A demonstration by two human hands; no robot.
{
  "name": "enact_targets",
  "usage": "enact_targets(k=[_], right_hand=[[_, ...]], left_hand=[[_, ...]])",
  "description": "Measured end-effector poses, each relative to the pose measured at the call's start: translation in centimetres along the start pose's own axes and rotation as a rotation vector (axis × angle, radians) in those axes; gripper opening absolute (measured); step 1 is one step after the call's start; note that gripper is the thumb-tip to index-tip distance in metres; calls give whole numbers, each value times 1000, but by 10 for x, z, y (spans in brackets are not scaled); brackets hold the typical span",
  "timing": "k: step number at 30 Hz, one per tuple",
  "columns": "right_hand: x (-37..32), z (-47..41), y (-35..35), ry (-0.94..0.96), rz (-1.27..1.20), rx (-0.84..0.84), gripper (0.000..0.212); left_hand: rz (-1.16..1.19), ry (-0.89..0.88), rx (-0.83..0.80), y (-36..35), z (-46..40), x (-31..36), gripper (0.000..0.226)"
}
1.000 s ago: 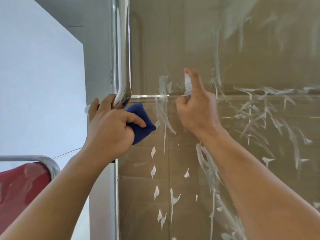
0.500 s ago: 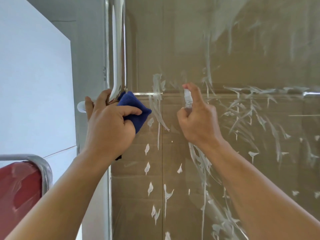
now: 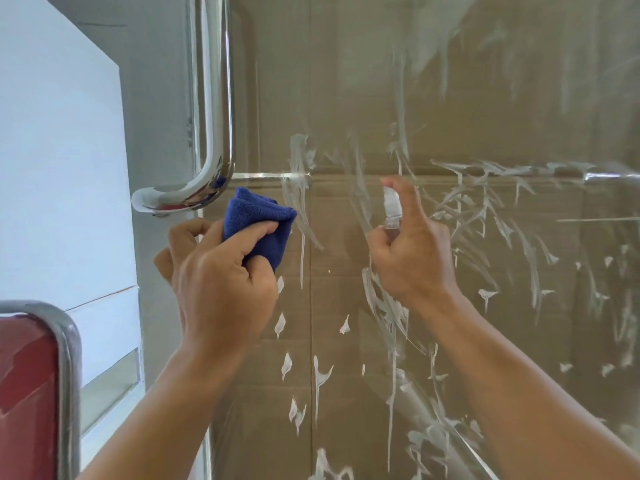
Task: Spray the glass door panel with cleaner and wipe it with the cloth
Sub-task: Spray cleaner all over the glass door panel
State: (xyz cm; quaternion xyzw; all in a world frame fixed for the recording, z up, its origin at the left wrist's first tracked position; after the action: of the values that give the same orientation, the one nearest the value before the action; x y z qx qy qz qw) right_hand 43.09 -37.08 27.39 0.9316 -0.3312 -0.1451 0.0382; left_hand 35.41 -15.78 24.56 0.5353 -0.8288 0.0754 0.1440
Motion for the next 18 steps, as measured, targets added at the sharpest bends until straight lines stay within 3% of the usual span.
enact_targets(k=[18], right_hand=[[34,-12,39,-46,59,61,60]], left_hand=[[145,-47,-41,-37,-1,23,54]])
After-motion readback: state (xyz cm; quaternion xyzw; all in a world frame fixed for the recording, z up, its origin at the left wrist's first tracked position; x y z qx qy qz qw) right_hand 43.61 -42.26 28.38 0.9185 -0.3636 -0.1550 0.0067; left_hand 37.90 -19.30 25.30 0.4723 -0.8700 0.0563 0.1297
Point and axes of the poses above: each hand's wrist, its own z-axis away from the middle knuckle, its own y-axis out of the back of the hand, x = y × z, the point moved 4 cm from there along -z, towards the middle knuckle
